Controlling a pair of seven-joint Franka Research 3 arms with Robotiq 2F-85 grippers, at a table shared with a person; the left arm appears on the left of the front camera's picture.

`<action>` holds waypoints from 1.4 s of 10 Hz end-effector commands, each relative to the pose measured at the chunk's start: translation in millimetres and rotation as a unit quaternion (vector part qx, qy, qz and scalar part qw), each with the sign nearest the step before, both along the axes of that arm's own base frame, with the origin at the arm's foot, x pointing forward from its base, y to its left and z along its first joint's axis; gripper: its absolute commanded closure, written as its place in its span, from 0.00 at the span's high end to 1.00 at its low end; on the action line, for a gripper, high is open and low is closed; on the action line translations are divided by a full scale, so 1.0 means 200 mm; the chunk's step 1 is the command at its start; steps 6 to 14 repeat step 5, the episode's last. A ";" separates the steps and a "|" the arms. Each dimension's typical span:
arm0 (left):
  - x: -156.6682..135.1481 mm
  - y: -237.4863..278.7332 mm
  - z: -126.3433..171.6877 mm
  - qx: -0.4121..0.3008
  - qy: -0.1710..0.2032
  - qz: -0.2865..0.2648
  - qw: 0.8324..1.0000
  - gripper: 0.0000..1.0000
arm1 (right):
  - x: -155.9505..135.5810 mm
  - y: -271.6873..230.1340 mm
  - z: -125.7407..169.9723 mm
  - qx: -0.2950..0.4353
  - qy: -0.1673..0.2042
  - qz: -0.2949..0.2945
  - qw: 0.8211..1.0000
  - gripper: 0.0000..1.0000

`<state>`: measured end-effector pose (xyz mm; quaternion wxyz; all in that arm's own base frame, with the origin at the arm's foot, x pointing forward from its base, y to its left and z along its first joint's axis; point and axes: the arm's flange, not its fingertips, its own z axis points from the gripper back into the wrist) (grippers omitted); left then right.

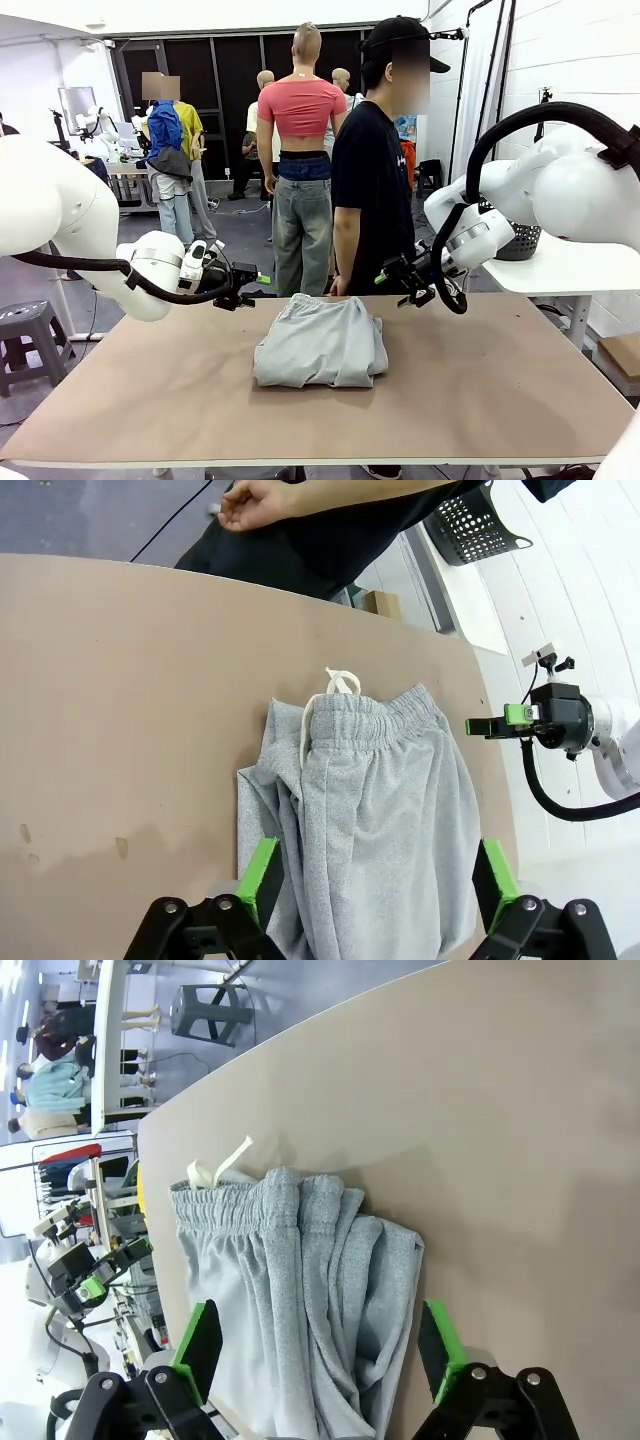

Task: Fold the training pants.
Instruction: Fold the Training pants in half.

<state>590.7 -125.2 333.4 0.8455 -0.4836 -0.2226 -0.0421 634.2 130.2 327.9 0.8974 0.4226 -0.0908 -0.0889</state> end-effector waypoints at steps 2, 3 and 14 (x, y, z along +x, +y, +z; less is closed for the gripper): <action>0.01 -0.01 0.01 0.003 0.003 0.007 1.000 1.00 | 0.01 0.01 -0.01 -0.004 -0.001 0.000 1.000 0.99; 0.01 -0.01 0.01 0.003 0.003 0.007 1.000 1.00 | 0.01 0.01 -0.01 -0.004 -0.001 0.000 1.000 0.99; 0.01 -0.01 0.01 0.003 0.003 0.007 1.000 1.00 | 0.01 0.01 -0.01 -0.004 -0.001 0.000 1.000 0.99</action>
